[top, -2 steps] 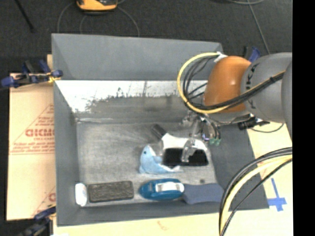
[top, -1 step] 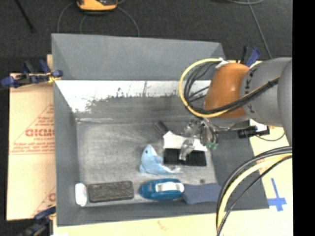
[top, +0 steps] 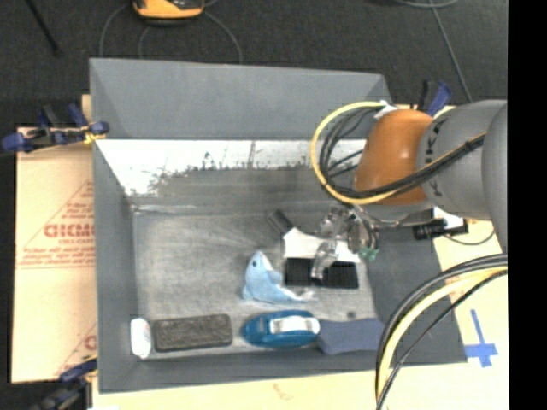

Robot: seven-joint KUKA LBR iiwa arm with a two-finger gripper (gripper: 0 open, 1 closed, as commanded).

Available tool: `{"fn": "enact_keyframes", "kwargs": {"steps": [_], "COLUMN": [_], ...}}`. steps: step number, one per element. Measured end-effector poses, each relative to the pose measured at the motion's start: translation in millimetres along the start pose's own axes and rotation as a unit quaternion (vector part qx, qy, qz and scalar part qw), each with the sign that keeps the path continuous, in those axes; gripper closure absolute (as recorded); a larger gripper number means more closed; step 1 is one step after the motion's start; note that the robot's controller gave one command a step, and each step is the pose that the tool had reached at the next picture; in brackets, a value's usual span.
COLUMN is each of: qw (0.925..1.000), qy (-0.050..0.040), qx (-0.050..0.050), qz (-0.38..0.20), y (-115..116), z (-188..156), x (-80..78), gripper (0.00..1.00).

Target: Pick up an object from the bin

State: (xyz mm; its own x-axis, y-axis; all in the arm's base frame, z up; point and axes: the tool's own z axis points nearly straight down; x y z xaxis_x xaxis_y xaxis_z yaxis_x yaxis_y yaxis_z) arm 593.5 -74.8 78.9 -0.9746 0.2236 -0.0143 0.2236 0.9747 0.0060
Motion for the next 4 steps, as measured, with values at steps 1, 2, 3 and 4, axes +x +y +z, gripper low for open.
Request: {"fn": "enact_keyframes", "kwargs": {"steps": [1,2,3,4], "qw": [1.0,1.0,1.0,1.0], "qy": [0.0005,0.0024,0.0036,0.0074], "qx": [0.0,0.001,0.002,0.002], "qz": [-0.001,-0.001,-0.002,-0.002], "y": [0.2,-0.2,-0.7,-1.0], "z": [-0.9,-5.3,-11.8,-20.5], "x": [-0.1,0.4,0.2,1.7], "gripper": [1.0,1.0,1.0,1.0]}}
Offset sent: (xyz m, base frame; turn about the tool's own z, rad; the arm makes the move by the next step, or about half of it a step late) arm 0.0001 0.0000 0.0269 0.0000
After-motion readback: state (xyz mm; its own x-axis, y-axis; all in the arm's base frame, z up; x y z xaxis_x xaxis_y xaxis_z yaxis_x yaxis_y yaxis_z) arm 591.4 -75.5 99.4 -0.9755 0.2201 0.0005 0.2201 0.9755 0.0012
